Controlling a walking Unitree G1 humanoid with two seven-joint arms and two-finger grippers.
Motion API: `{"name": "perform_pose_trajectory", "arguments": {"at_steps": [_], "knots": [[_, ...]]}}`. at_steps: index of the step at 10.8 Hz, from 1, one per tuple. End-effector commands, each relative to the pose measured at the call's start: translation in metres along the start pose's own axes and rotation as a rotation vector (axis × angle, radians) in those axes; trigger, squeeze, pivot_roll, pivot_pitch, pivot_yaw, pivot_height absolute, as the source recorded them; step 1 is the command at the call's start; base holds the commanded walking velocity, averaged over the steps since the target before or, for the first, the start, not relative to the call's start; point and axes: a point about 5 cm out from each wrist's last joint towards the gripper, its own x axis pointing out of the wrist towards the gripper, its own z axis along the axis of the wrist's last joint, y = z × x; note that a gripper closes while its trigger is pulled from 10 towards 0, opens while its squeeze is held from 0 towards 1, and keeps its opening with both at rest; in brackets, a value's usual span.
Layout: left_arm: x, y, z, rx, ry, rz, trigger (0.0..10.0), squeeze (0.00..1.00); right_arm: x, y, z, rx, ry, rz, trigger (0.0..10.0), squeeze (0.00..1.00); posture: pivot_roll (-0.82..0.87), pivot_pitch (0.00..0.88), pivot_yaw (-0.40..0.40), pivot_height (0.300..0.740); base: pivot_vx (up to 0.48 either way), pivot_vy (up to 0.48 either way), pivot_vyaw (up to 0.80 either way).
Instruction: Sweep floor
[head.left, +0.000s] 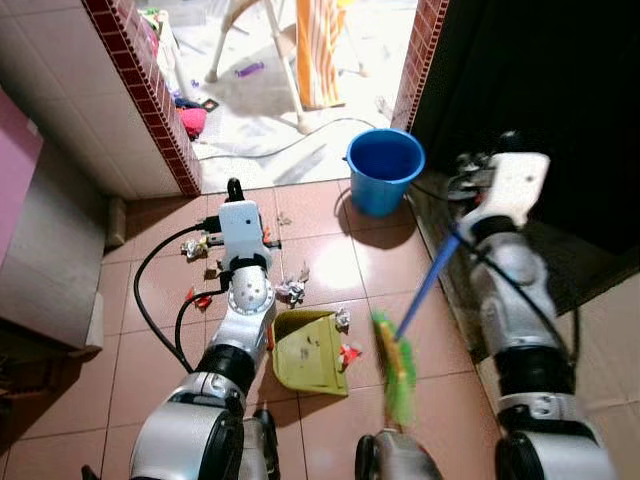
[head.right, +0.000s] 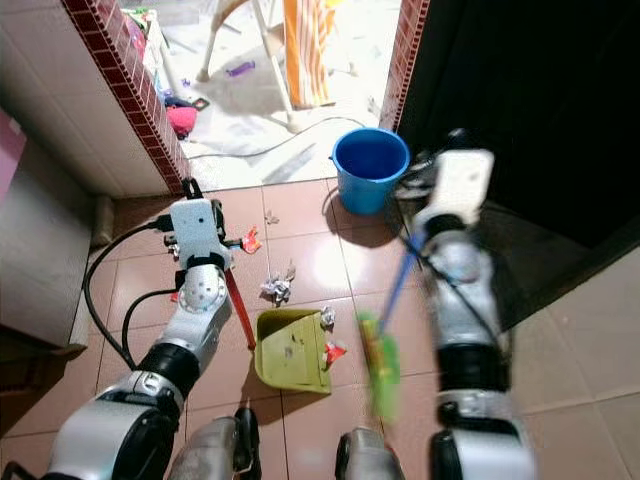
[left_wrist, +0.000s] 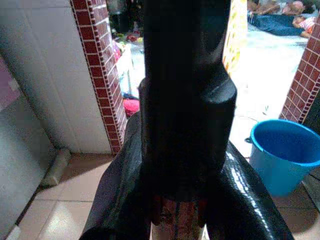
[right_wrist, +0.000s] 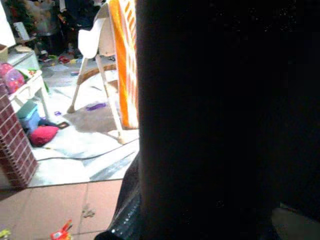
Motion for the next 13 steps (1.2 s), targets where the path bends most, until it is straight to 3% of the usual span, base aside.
{"name": "perform_pose_trajectory", "arguments": {"at_steps": [1,3,5,7,8,9,11,12,13], "knots": [[-0.001,0.004,-0.002,0.069,-0.025,-0.017,10.0,0.00,-0.001,0.001,-0.002,0.007,0.008,-0.006,10.0,0.00,-0.14,0.165,0.032,0.740,0.000,0.000,0.00],[-0.005,-0.004,-0.014,0.094,0.061,-0.065,10.0,0.00,0.000,0.007,-0.008,0.105,0.050,-0.019,10.0,0.00,-0.13,0.159,0.028,0.740,0.000,0.000,0.00],[-0.006,-0.010,-0.015,0.077,0.086,-0.094,10.0,0.00,0.010,0.022,-0.006,0.340,0.106,0.010,10.0,0.00,-0.14,0.160,0.028,0.740,0.000,0.000,0.00],[-0.006,-0.011,-0.017,0.064,0.110,-0.085,10.0,0.00,0.016,0.027,0.012,0.449,0.072,0.094,10.0,0.00,-0.14,0.170,0.027,0.740,0.000,0.000,0.00],[-0.006,-0.011,-0.017,0.063,0.113,-0.083,10.0,0.00,0.017,0.026,0.015,0.445,0.061,0.102,10.0,0.00,-0.14,0.170,0.027,0.740,0.000,0.000,0.00],[-0.005,-0.010,-0.019,0.048,0.133,-0.073,10.0,0.00,0.022,0.027,0.041,0.363,-0.040,0.189,10.0,0.00,-0.14,0.174,0.028,0.740,0.000,0.000,0.00],[-0.004,-0.005,-0.019,0.029,0.146,-0.038,10.0,0.00,0.026,0.024,0.071,0.203,-0.183,0.235,10.0,0.00,-0.15,0.176,0.032,0.740,0.000,0.000,0.00],[-0.004,-0.005,-0.020,0.035,0.150,-0.041,10.0,0.00,0.026,0.021,0.080,0.101,-0.247,0.244,10.0,0.00,-0.15,0.176,0.031,0.740,0.000,0.000,0.00],[-0.004,-0.005,-0.020,0.035,0.153,-0.040,10.0,0.00,0.025,0.014,0.082,0.069,-0.269,0.215,10.0,0.00,-0.15,0.176,0.031,0.740,0.000,0.000,0.00]]}}
